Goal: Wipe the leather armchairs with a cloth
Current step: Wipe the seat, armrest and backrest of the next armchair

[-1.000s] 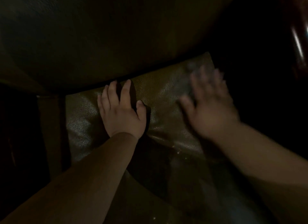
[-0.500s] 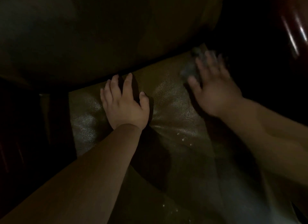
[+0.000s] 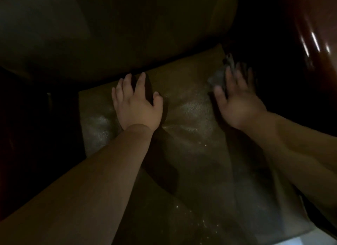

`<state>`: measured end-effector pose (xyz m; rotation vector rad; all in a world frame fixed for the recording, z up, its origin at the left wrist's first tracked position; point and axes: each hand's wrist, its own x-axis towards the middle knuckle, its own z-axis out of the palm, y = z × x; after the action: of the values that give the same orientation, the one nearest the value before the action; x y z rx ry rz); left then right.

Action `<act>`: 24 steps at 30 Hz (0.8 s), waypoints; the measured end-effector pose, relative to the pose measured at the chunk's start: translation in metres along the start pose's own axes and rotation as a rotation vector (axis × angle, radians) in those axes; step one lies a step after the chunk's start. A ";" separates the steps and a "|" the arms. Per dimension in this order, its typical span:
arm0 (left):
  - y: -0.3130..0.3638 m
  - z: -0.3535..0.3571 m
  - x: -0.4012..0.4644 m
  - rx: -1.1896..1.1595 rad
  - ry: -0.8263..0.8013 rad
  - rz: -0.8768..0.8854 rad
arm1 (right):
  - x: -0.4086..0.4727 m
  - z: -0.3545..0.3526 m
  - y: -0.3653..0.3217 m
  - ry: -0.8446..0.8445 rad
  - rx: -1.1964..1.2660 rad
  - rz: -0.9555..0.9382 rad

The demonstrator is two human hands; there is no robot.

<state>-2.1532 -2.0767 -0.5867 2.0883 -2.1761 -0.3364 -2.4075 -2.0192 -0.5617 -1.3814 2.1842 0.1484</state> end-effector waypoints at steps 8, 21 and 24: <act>-0.018 -0.029 -0.024 0.004 -0.219 0.138 | -0.117 0.028 0.007 -0.235 -0.229 -0.572; -0.033 -0.041 -0.066 0.047 -0.288 0.200 | -0.157 0.039 -0.020 -0.286 -0.254 -0.672; -0.043 -0.044 -0.092 0.108 -0.267 0.245 | -0.106 0.021 -0.003 -0.164 -0.246 -0.485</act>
<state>-2.0971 -1.9907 -0.5470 1.8902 -2.6247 -0.5080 -2.3625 -1.9271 -0.5262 -1.9208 1.6835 0.3430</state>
